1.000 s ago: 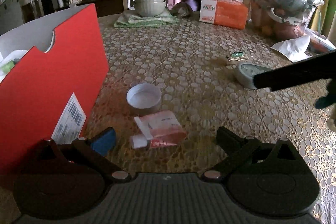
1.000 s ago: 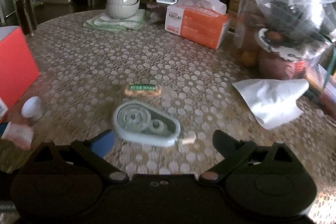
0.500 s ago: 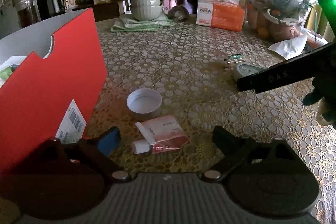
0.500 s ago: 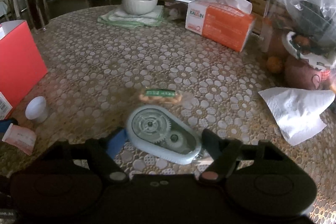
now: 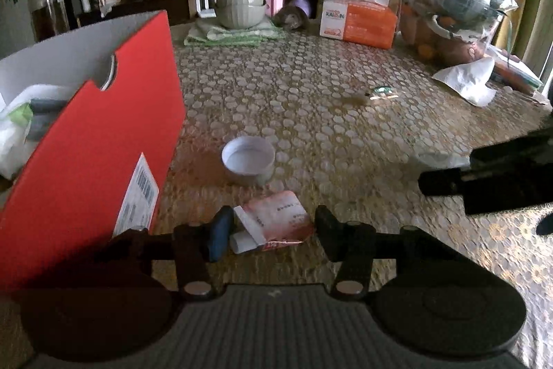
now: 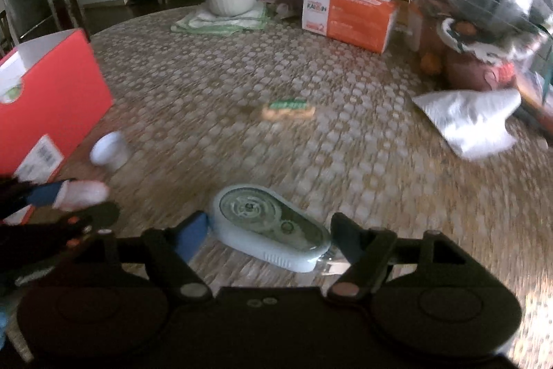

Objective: Organize objects
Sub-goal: 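Grasp the grey correction-tape dispenser with the right tool while the left tool grasps the pink packet, then carry the tape dispenser and pink packet over the red shoebox with both tools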

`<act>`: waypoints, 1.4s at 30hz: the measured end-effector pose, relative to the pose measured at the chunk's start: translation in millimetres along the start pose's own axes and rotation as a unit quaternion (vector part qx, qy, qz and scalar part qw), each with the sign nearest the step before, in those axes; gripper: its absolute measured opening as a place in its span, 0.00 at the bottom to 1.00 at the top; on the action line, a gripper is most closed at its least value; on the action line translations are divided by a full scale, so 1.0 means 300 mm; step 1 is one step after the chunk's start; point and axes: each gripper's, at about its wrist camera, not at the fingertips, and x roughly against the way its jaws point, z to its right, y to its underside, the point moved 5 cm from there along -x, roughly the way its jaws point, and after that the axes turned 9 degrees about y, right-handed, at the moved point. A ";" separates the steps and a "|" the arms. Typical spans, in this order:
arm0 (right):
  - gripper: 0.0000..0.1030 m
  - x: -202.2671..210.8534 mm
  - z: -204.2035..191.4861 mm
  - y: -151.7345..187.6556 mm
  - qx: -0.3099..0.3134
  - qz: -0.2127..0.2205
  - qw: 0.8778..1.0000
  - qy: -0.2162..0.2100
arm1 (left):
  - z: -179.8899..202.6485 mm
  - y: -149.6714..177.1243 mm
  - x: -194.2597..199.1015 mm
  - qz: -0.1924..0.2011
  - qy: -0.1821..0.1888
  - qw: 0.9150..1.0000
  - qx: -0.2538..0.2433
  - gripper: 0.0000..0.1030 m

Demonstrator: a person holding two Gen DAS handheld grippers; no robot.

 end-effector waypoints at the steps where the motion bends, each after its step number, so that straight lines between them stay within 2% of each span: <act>1: 0.75 0.020 -0.008 0.014 -0.004 0.000 1.000 0.001 | 0.002 0.007 0.011 -0.003 0.006 1.000 0.002 0.49; 8: 0.72 0.136 -0.063 0.097 -0.019 0.001 1.000 0.020 | 0.005 0.065 0.077 -0.027 0.029 0.999 0.003 0.49; 15: 0.72 0.267 -0.112 0.136 -0.052 0.017 0.998 0.011 | 0.006 0.077 0.181 -0.024 0.051 0.998 -0.006 0.49; 28: 0.72 0.530 -0.278 0.099 -0.030 0.064 0.997 0.001 | -0.087 0.023 0.473 0.009 0.089 0.996 0.001 0.49; 32: 0.72 0.586 -0.354 0.070 -0.016 0.081 0.997 -0.003 | -0.150 0.006 0.540 0.029 0.084 0.996 -0.005 0.49; 36: 0.72 0.616 -0.439 0.042 0.003 0.091 0.996 -0.004 | -0.231 -0.017 0.582 0.031 0.080 0.996 0.005 0.49; 42: 0.72 0.642 -0.554 0.005 0.018 0.101 0.995 -0.013 | -0.317 -0.031 0.651 0.044 0.069 0.997 -0.013 0.49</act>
